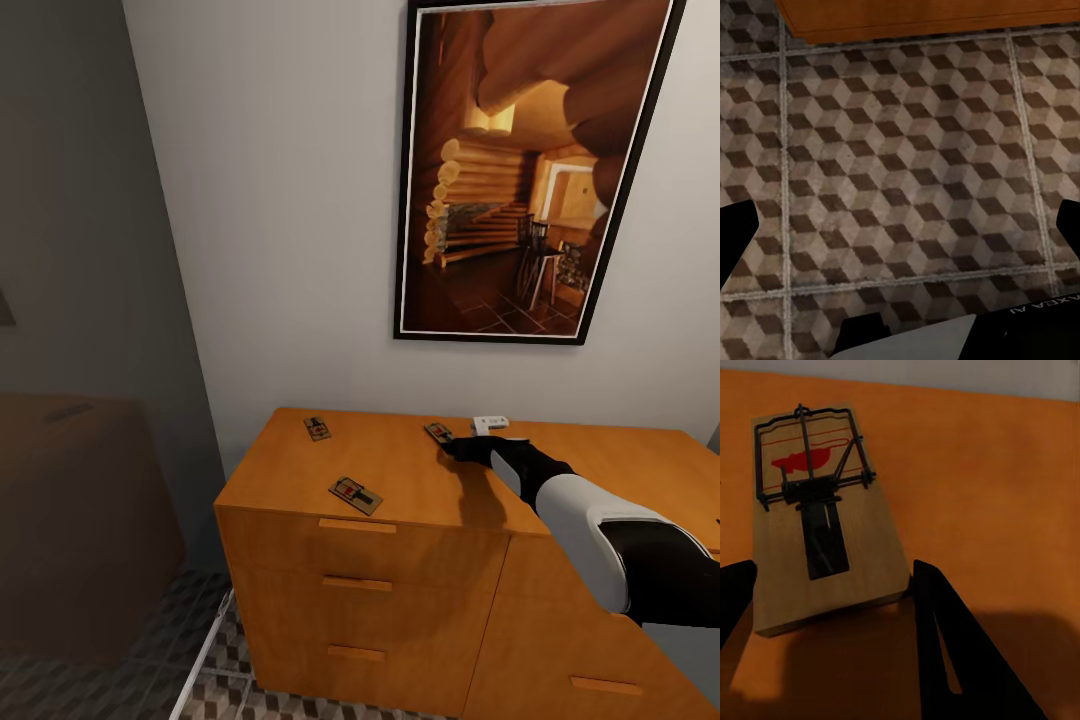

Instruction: Take the four mousetraps from the cabinet in the bathroom and place them on the bathroom floor. Make sure all four end up on the same floor surface, and ensure that at least two of them are either under or directly next to the same bathroom sink.

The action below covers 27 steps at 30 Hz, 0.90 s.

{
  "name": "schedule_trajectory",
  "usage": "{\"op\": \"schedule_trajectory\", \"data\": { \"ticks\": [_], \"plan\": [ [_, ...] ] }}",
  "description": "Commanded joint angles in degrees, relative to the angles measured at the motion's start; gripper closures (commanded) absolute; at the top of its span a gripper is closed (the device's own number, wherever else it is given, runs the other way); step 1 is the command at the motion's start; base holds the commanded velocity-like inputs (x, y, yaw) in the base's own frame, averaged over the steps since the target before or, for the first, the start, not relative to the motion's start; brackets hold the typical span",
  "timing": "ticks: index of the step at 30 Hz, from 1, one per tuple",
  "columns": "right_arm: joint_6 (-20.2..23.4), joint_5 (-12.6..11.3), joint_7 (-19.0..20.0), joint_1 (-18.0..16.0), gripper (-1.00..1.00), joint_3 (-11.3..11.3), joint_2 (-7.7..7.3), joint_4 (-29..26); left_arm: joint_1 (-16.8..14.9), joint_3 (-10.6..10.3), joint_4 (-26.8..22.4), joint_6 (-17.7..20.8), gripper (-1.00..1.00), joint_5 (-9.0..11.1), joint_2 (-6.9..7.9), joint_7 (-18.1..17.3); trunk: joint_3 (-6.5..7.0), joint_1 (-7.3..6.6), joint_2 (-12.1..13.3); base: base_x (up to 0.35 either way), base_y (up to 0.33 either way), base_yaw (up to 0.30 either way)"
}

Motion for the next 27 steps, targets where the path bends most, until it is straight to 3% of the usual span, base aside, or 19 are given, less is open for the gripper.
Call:
{"op": "schedule_trajectory", "data": {
  "ticks": [1, 16, 27],
  "plan": [
    [0.39, -0.11, -0.02, -0.01, 1.0, 0.22, -0.02, -0.13, -0.05, -0.4, 0.05, -0.19, -1.0, -0.04, 0.02, 0.44, -0.06, 0.0, -0.03, 0.0, 0.0, 0.0],
    [1.95, -0.11, -0.05, -0.01, 1.0, 0.05, -0.04, -2.08, -0.05, -0.4, 0.05, -0.19, -1.0, -0.04, 0.02, 0.44, -0.06, 0.0, -0.03, 0.0, 0.0, 0.0],
    [11.48, -0.11, -0.05, -0.01, 1.0, 0.12, -0.1, -9.51, -0.05, -0.4, 0.05, -0.19, -1.0, -0.04, 0.02, 0.44, -0.06, 0.0, -0.03, 0.0, 0.0, 0.0]
  ]
}}
